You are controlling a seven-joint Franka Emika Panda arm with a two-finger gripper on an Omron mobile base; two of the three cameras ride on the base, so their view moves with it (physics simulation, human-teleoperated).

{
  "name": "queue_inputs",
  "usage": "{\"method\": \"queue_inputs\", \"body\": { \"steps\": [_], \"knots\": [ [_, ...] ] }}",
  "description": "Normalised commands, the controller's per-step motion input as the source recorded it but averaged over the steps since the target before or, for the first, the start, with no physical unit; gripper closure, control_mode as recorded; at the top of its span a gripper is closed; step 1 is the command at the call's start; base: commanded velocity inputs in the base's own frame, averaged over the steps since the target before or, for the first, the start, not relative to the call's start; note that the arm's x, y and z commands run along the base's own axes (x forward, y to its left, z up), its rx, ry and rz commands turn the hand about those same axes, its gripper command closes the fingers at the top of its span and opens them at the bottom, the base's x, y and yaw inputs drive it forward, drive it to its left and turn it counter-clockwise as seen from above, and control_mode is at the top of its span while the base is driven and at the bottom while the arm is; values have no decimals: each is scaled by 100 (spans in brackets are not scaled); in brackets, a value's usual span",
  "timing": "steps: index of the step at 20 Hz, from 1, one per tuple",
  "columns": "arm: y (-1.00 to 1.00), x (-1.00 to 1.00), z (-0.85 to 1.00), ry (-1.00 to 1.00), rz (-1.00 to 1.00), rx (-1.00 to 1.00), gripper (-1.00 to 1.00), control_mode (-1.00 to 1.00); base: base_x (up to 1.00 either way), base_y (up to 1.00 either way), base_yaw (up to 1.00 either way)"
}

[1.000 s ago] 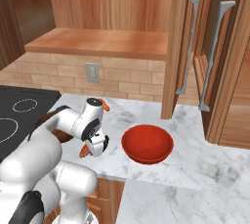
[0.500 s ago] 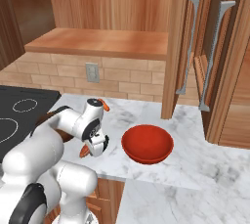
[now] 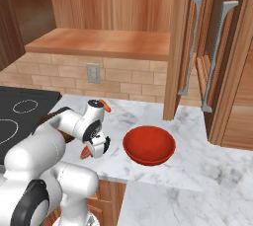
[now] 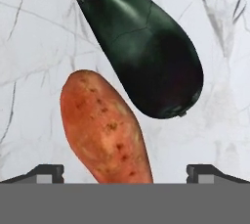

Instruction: Pick both bowls and place them on the counter. Then place the sweet potato in one bowl and place the eggplant in the other bowl.

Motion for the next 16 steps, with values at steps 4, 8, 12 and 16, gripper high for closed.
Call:
{"method": "queue_inputs", "body": {
  "steps": [4,8,12,16],
  "knots": [
    [6,0,-23,0,0,0,-100,-100,0,0,0],
    [9,0,-31,0,0,-3,-100,-100,0,0,0],
    [5,0,-29,0,0,-1,-100,-100,0,0,0],
    [0,-5,-21,0,0,0,-100,-100,0,0,0]
  ]
}}
